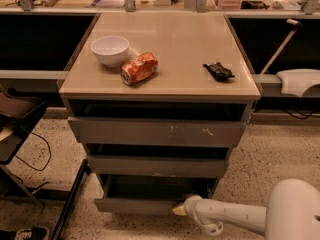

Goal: Open bottom drawer

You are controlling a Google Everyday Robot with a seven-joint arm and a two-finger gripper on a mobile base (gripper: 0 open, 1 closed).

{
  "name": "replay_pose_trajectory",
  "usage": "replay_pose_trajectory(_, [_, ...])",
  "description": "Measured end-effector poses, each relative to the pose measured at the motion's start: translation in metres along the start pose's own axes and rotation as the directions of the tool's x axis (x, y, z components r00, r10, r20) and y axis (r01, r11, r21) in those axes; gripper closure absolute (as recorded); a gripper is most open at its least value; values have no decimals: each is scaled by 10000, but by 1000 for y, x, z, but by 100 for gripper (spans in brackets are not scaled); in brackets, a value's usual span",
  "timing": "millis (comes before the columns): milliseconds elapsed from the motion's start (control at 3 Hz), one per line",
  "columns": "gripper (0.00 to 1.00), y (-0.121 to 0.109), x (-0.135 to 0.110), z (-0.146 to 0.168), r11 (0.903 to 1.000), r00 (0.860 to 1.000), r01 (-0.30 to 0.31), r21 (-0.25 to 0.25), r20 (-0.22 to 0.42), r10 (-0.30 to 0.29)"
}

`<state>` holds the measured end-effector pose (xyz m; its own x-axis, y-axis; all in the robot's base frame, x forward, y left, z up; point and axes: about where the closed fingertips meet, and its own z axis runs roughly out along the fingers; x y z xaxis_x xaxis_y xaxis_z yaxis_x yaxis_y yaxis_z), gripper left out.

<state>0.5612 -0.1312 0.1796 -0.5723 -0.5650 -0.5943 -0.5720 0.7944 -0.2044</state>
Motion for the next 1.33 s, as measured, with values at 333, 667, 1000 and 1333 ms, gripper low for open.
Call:
replay_pose_trajectory(333, [100, 3, 5, -6, 10000, 10000, 13, 17, -14, -13])
replay_pose_trajectory(667, [100, 3, 5, -6, 10000, 10000, 13, 17, -14, -13])
replay_pose_trajectory(1000, [100, 5, 10, -13, 10000, 10000, 29, 29, -30, -29])
replay_pose_trajectory(1333, [100, 6, 9, -13, 10000, 10000, 30, 29, -30, -30])
